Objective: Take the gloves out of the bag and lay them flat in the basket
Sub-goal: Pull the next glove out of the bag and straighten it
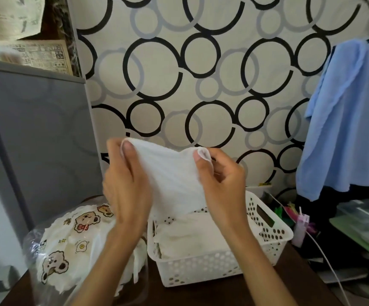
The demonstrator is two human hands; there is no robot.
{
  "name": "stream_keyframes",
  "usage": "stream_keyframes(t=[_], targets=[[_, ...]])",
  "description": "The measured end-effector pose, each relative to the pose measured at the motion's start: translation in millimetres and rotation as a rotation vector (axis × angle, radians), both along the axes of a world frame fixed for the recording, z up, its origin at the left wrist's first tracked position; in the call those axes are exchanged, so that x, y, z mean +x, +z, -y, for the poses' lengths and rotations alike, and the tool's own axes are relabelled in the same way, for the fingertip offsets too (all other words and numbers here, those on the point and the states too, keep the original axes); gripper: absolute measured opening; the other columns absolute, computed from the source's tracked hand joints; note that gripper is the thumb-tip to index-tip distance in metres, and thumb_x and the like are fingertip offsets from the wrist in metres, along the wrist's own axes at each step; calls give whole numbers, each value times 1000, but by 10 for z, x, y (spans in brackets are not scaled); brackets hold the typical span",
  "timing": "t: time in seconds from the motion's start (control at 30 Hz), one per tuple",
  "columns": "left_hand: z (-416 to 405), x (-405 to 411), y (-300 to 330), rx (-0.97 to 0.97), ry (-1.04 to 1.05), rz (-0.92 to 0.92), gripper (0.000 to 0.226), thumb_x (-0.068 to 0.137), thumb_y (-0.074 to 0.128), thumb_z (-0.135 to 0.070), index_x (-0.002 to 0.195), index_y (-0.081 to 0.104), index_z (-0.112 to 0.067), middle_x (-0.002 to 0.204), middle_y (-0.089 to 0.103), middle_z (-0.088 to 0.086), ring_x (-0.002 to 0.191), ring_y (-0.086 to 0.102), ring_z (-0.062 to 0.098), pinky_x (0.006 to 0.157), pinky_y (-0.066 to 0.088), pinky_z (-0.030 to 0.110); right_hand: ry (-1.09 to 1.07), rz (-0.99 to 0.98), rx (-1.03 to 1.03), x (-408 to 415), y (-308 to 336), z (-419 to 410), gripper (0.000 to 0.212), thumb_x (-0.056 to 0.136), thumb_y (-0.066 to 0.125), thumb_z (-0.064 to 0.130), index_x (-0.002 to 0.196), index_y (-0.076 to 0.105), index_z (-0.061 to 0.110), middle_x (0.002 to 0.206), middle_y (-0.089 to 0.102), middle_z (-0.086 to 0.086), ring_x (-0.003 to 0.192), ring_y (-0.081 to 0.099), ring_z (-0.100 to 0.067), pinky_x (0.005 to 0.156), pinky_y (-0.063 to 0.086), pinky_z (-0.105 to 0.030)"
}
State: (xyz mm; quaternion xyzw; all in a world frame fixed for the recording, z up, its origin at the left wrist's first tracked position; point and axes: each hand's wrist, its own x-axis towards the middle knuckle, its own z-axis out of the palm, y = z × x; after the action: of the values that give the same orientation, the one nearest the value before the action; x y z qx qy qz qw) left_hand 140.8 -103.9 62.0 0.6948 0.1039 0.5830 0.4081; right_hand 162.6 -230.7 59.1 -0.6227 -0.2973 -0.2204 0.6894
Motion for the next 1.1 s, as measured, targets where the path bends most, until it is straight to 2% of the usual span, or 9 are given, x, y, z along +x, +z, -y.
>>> stream_keyframes(t=[0.17, 0.27, 0.37, 0.57, 0.8, 0.87, 0.97, 1.03, 1.1], targets=[[-96, 143, 34, 359, 61, -407, 27, 103, 29, -36, 116, 50, -24, 75, 56, -6, 77, 59, 28, 68, 38, 33, -66, -225, -71, 282, -145, 162, 29, 92, 58, 32, 79, 63, 7, 63, 58, -13, 57, 46, -10, 53, 34, -23], [-118, 473, -303, 526, -107, -790, 29, 103, 29, -35, 122, 48, -23, 93, 59, -3, 92, 62, 26, 77, 47, 34, -185, -328, -330, 575, -330, 438, 28, 88, 64, 31, 78, 65, 5, 71, 65, -17, 61, 55, -22, 58, 39, -29], [-85, 761, -610, 659, -169, -985, 30, 103, 30, -36, 118, 51, -21, 107, 65, 4, 98, 60, 27, 79, 45, 35, -251, -448, -605, 734, -464, 648, 27, 85, 67, 29, 95, 68, 4, 92, 70, -16, 88, 64, -31, 76, 50, -39], [-4, 1044, -768, 919, -99, -1063, 36, 98, 42, -46, 119, 59, -22, 112, 66, 1, 100, 61, 22, 85, 48, 34, -297, -592, -990, 832, -570, 798, 40, 89, 62, 17, 127, 55, 17, 120, 62, -9, 106, 58, -25, 85, 46, -33], [-14, 865, -606, 814, -162, -755, 16, 91, 62, -36, 104, 58, -28, 103, 64, -12, 92, 61, 9, 78, 52, 29, -559, -371, -1003, 859, -648, 780, 48, 85, 62, 7, 128, 46, 19, 122, 53, -6, 112, 49, -24, 74, 41, -29], [-38, 762, -602, 760, -342, -846, 22, 93, 58, -36, 115, 58, -31, 116, 62, -12, 104, 59, 9, 89, 50, 31, -557, -228, -931, 828, -601, 723, 41, 82, 64, 1, 116, 53, 19, 114, 53, -4, 106, 49, -19, 71, 41, -28], [26, 650, -736, 812, -624, -1295, 68, 93, 44, -56, 150, 21, -28, 158, 21, -6, 143, 24, 17, 115, 23, 39, -238, -269, -993, 820, -629, 584, 34, 86, 62, 4, 106, 58, 31, 112, 51, 2, 106, 50, -15, 91, 46, -30], [24, 628, -899, 952, -630, -1490, 88, 91, 38, -64, 152, -11, -25, 160, -14, -4, 148, -9, 18, 120, 3, 43, -41, -399, -1291, 845, -742, 511, 48, 88, 64, 21, 130, 47, 37, 135, 41, 1, 129, 37, -22, 108, 33, -38], [-29, 652, -1012, 999, -606, -1556, 95, 91, 42, -62, 148, -23, -23, 156, -27, -1, 145, -20, 18, 120, -5, 44, 3, -532, -1581, 862, -824, 529, 78, 84, 66, 37, 147, 21, 38, 151, 24, -1, 138, 23, -26, 113, 27, -45]])
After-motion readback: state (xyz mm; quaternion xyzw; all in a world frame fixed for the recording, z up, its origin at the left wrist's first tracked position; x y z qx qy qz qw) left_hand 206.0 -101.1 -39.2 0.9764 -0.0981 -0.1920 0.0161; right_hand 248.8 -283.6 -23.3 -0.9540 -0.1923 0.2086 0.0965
